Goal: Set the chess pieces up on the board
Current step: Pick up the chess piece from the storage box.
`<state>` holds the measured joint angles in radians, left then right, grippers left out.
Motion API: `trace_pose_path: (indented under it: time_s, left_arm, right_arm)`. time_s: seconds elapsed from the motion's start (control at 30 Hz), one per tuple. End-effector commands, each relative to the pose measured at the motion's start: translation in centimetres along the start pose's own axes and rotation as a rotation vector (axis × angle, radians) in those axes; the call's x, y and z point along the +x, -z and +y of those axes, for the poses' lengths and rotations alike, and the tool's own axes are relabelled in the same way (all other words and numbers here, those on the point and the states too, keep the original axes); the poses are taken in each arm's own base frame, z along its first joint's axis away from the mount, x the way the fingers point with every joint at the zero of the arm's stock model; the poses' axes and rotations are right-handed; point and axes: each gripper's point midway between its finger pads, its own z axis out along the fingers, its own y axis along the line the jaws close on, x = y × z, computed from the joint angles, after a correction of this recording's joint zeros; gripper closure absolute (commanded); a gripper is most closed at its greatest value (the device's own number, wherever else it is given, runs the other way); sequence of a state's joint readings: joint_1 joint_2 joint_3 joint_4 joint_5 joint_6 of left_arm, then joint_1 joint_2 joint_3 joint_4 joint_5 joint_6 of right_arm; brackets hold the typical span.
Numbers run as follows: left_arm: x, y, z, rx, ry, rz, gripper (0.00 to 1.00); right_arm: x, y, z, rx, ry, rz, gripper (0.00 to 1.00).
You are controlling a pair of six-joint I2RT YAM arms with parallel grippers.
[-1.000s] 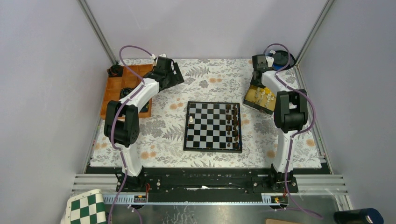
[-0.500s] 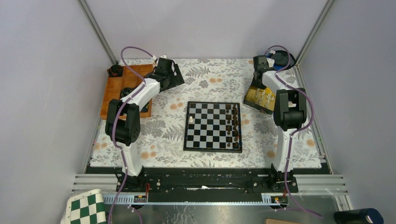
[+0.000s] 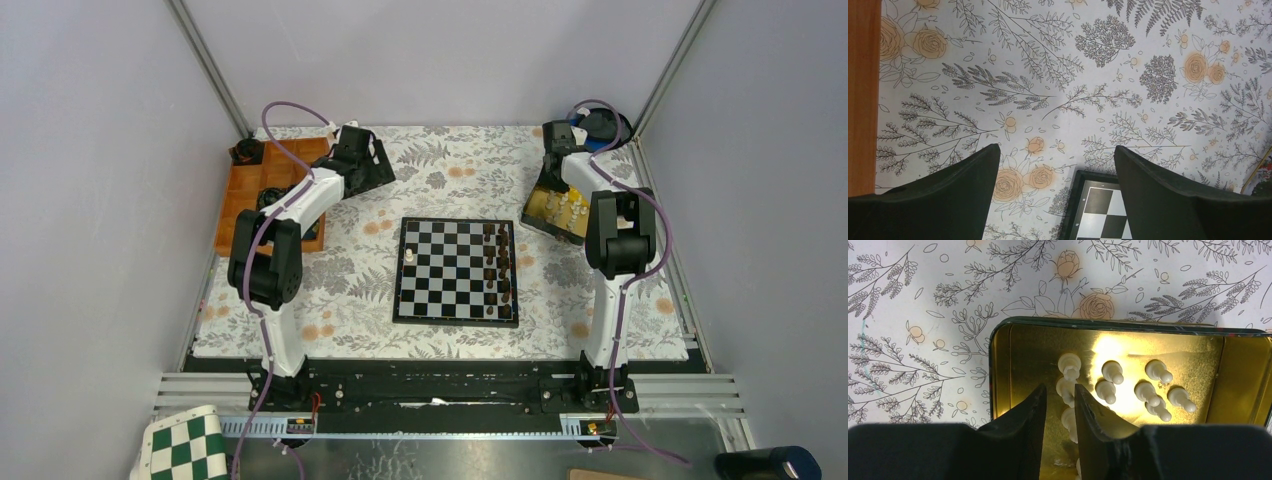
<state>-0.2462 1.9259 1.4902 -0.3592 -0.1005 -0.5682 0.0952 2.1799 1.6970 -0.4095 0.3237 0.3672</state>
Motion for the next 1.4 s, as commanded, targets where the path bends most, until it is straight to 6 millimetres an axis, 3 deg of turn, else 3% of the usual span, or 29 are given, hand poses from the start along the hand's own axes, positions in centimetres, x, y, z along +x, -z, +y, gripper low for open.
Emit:
trace_pose_path:
  time_s: [0.0,0.37,0.53,1.07,1.37]
  left_arm:
    - [-0.9,-0.3,-0.2,0.006,-0.007,-0.021,0.09]
    - [-0.7,-0.4,-0.1,0.007,-0.006,-0.015,0.09]
    - [-0.5,-0.3,-0.1,0.010,-0.004,-0.011,0.09]
    - [-1.4,3.6,0.2,0.010,0.009,-0.056,0.10]
    - [-1.1,6.1,0.7,0.025,0.019,-0.081,0.09]
  right_arm:
    - [-0.4,-0.2,0.1,-0.012,-0.020,-0.005,0.67]
    - [0.1,-0.6,-0.3,0.001,-0.018,0.014,0.85]
    - [0.1,-0.2,-0.5,0.002,-0.018,0.013,1.00]
    - [-4.3,5.2,0.8,-0.077,-0.020,-0.114,1.00]
    - [-5.2,8.4,1.7,-0.097,0.019,-0.170,1.00]
